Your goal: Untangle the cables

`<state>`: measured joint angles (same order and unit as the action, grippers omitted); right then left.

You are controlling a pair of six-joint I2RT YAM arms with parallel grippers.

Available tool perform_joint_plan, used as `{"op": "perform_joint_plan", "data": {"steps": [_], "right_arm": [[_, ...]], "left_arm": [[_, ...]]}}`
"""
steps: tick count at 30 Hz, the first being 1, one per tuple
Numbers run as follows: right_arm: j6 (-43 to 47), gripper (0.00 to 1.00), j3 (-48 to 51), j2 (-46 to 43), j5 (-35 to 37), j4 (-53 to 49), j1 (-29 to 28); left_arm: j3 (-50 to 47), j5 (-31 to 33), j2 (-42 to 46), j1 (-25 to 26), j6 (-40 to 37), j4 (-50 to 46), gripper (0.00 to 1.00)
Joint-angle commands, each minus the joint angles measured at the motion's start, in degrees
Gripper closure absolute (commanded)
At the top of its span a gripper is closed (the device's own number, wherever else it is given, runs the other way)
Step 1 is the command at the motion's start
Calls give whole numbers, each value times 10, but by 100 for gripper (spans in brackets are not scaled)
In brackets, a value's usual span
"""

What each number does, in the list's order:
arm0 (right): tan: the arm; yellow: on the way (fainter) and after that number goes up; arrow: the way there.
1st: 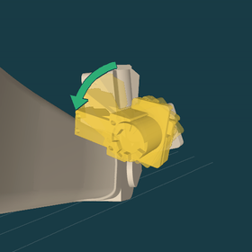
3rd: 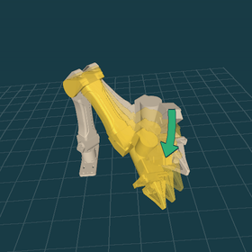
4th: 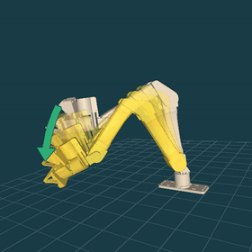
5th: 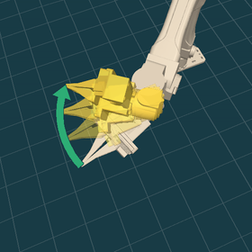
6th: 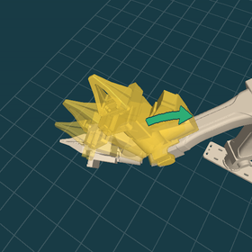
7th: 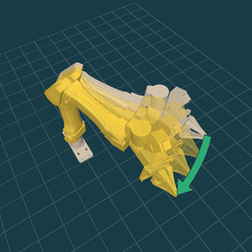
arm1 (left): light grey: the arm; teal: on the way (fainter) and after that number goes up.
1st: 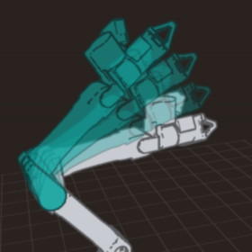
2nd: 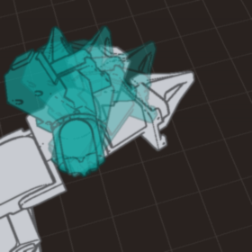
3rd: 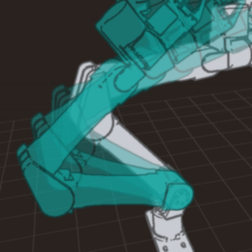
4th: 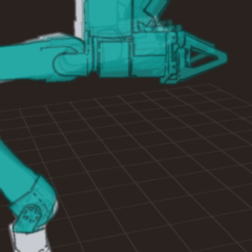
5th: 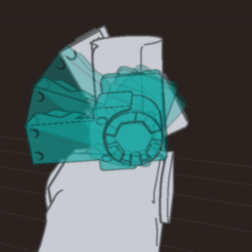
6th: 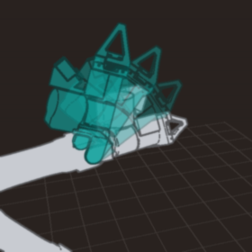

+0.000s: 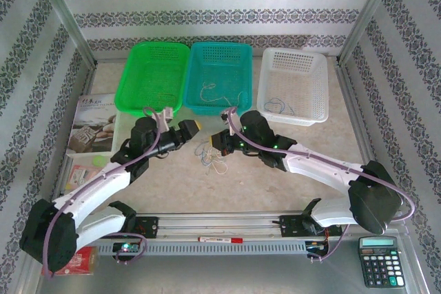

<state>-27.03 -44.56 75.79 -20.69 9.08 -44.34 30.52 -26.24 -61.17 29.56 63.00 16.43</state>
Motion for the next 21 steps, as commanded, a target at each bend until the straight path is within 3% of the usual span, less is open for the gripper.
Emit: {"op": "perform_joint_plan", "data": {"steps": [1,8,21], "right_arm": [[22,100,11,-1,-6,21,5],[23,100,19,-1,-6,25,5],[23,100,29,-6,-6,37,6]], "left_arm": [[13,54,-15,32,52,58,34],[21,101,-35,62,64,68,39],[33,109,-65,70,64,73,48]]}}
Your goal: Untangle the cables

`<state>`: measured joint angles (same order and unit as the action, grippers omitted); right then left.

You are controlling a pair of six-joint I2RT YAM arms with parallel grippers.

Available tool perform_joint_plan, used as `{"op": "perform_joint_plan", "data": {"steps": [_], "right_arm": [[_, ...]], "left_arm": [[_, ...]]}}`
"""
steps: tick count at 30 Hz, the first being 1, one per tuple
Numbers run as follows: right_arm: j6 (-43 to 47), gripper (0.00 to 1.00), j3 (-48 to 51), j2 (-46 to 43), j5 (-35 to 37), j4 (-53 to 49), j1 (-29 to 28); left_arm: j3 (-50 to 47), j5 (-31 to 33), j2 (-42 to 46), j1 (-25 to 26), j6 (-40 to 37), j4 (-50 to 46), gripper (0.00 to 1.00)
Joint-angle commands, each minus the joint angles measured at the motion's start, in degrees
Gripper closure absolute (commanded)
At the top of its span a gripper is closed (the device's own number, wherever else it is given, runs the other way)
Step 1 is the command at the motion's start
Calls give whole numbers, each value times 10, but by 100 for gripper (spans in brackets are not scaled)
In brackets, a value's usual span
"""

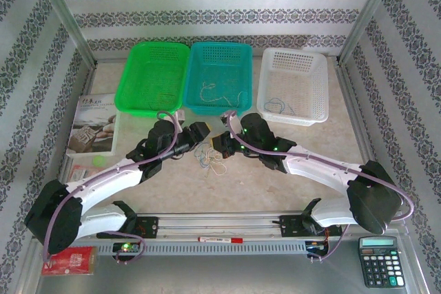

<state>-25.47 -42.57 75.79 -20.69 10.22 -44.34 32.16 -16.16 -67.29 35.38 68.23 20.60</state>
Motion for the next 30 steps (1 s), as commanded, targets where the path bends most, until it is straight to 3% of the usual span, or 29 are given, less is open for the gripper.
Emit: {"op": "perform_joint_plan", "data": {"steps": [1,6,14,21,24,30], "right_arm": [[8,100,10,-6,-5,25,5],[7,100,12,-6,-4,28,5],[5,100,15,-6,-3,33,6],[5,100,17,-11,2,34,5],[4,100,17,-11,1,34,6],[3,100,20,-10,-1,38,5]], "left_arm": [[15,10,-5,14,12,30,49],[10,18,-7,18,15,28,42],[12,18,-18,21,15,35,43],[5,24,-18,23,15,24,30],[2,28,-16,23,15,29,32],[3,28,-19,24,15,41,47]]}}
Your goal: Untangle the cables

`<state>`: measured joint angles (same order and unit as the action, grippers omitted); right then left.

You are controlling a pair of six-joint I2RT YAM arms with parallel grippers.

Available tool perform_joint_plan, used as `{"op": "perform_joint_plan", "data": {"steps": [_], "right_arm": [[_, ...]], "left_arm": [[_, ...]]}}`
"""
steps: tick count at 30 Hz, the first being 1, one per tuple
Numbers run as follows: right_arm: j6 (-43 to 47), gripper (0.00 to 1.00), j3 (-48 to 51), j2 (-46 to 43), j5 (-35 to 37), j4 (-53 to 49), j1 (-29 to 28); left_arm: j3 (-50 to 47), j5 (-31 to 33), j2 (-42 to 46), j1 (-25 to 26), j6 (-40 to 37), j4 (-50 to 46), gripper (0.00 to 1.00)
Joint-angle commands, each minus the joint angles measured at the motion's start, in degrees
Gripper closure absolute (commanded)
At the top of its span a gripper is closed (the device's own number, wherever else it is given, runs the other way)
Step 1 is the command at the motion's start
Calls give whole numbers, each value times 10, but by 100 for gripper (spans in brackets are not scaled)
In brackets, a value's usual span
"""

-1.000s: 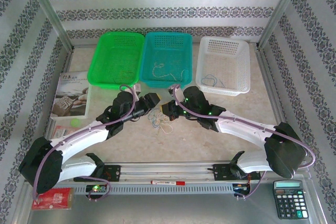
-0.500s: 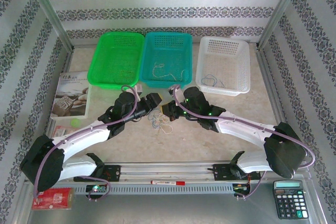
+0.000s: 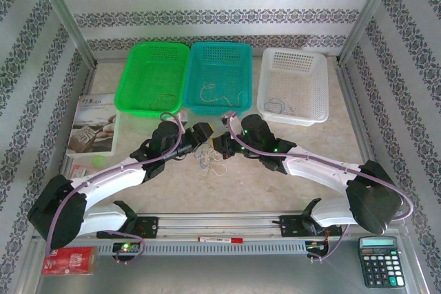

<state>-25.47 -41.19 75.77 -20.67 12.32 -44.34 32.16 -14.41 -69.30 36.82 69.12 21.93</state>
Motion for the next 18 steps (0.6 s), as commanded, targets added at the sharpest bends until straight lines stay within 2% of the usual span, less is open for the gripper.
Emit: {"op": "perform_joint_plan", "data": {"steps": [1,8,11,15,18], "right_arm": [[3,100,6,-9,-2,17,5],[1,100,11,-12,-1,22,5],[1,100,14,-16,1,24,4],[1,100,14,-19,1,24,4],[1,100,15,-19,2,25,4]], "left_arm": [[3,10,0,10,6,30,48],[6,11,-7,11,6,38,61],[6,9,-11,12,6,38,60],[4,11,-15,14,6,37,52],[-1,10,-19,15,8,42,52]]}}
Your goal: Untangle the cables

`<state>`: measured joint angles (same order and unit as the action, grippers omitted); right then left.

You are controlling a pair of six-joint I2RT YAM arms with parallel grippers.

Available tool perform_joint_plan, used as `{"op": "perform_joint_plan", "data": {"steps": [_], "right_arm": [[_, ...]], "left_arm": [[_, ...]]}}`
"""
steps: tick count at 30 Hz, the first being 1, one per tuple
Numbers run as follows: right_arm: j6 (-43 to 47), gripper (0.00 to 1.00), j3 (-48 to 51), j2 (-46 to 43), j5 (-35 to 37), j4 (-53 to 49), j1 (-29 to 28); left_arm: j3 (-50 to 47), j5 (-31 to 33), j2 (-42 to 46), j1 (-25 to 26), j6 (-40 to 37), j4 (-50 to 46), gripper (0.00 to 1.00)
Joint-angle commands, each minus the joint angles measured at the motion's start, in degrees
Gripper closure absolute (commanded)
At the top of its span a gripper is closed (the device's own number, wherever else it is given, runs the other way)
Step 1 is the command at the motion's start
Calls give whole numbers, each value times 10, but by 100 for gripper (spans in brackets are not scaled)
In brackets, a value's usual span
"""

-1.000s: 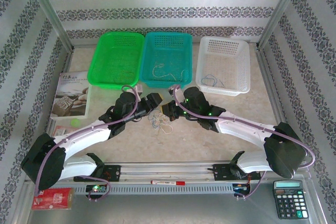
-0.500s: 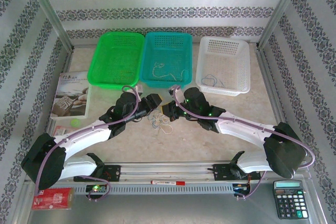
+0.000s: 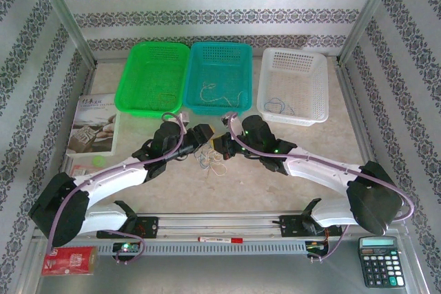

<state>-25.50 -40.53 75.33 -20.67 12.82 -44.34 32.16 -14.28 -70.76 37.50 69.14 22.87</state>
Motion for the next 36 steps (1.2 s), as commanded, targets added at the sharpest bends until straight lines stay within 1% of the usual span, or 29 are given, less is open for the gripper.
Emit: {"op": "perform_joint_plan", "data": {"steps": [1,3,12,13,15,17,19,22,23,24,27,31,36], "right_arm": [[1,100,8,-15,2,20,4],[1,100,9,-15,2,21,5],[0,100,16,-17,4,23,5],[-1,100,16,-17,4,23,5],[-2,100,18,-16,5,24,5],[-2,100,19,-15,5,26,6],[-3,100,22,-13,6,26,6],[-4,85,29,-9,12,35,5],[-6,77,32,-6,16,41,6],[-7,72,35,-3,18,46,5],[-7,61,42,11,30,69,3],[-9,56,41,35,37,103,-1],[-10,56,38,68,60,142,-7]], "left_arm": [[-2,9,-6,8,9,35,52],[-4,9,-7,8,8,38,54],[-3,13,-4,9,7,41,77],[-3,13,-4,9,7,41,80],[-2,14,-2,9,6,44,92],[-1,15,1,10,6,47,100],[1,16,4,10,4,47,100],[10,14,10,11,2,48,100],[14,11,11,11,1,47,100],[20,9,13,12,0,47,100],[35,4,16,14,-2,44,100],[54,0,22,19,-3,37,100],[74,0,31,26,-3,28,100]]}}
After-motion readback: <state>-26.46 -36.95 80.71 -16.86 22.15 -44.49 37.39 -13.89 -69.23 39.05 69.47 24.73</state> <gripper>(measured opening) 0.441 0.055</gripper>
